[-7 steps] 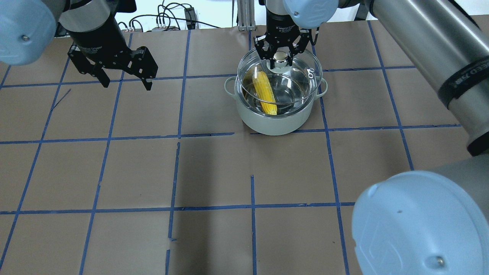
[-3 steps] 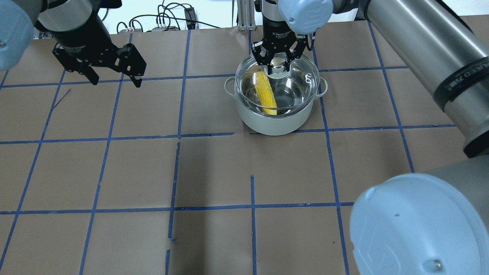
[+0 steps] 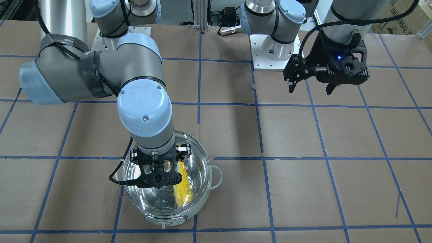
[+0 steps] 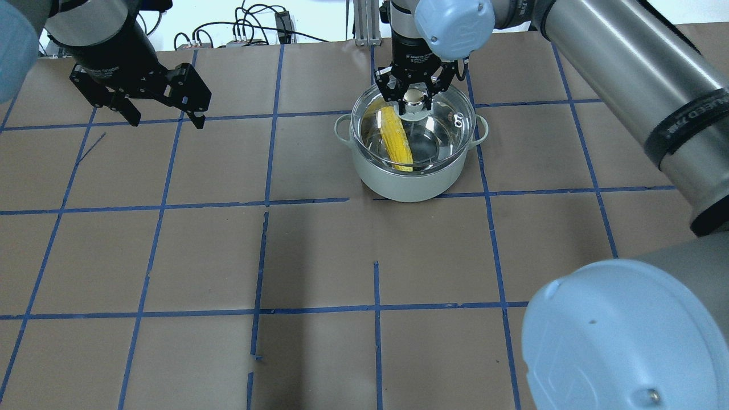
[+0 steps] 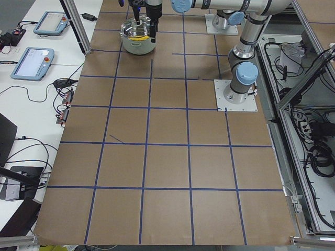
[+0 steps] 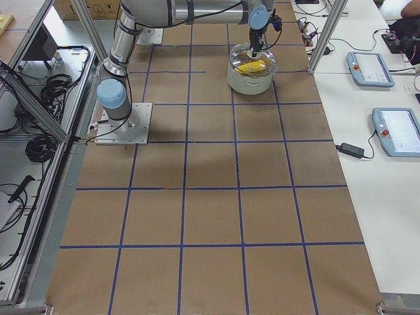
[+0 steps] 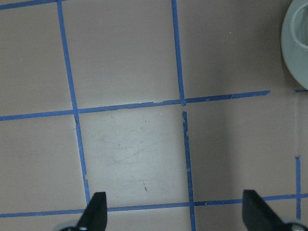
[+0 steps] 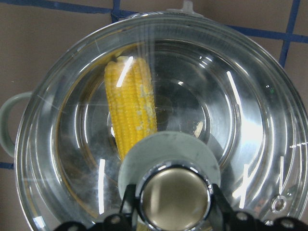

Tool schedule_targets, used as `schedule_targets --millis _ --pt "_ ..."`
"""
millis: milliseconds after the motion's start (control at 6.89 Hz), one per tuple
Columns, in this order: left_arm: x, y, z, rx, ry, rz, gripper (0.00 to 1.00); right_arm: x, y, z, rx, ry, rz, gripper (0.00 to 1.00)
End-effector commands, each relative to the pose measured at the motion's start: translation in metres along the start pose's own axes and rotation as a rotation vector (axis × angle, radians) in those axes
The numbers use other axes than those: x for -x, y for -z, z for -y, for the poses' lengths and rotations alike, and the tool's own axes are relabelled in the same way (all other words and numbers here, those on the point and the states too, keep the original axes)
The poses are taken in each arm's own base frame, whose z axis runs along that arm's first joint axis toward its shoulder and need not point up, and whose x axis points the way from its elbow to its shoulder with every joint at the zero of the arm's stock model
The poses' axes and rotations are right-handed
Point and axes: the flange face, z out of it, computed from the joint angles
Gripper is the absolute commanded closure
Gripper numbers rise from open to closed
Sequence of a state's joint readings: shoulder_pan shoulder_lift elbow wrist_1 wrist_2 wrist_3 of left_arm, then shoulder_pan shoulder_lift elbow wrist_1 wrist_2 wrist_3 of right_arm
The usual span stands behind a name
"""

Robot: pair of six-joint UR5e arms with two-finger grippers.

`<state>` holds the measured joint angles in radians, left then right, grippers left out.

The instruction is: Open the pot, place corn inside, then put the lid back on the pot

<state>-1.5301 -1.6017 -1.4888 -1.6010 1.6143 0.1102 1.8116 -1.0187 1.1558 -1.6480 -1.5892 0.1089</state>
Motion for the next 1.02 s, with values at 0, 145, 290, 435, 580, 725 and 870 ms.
schedule_targets --millis 0,145,290,435,580,725,870 --pt "0.0000 -0.0010 0.0003 -0.001 0.019 -0.019 0.00 0.0001 -0.0003 0.0011 -0.005 0.000 0.000 0.82" --pt "-0.0002 -0.0008 -0.0001 -0.002 0.019 -0.020 0.00 0.0004 -0.0029 0.0031 -0.011 0.000 0.001 0.82" --pt "-0.0001 -0.0007 0.0006 -0.004 0.021 -0.020 0.00 0.0008 -0.0047 0.0067 -0.012 0.001 0.001 0.82" --pt "0.0008 -0.0008 0.0000 -0.002 0.020 -0.019 0.00 0.0009 -0.0050 0.0073 -0.012 0.001 0.001 0.82" --pt "0.0007 -0.0015 0.0006 -0.002 0.020 -0.020 0.00 0.0009 -0.0052 0.0071 -0.011 0.003 0.001 0.81" --pt "-0.0001 -0.0006 0.0000 -0.004 0.019 -0.020 0.00 0.0007 -0.0052 0.0072 -0.011 0.009 0.000 0.68" --pt "0.0006 -0.0007 0.0001 -0.004 0.021 -0.020 0.00 0.0007 -0.0056 0.0064 -0.009 0.017 -0.001 0.21"
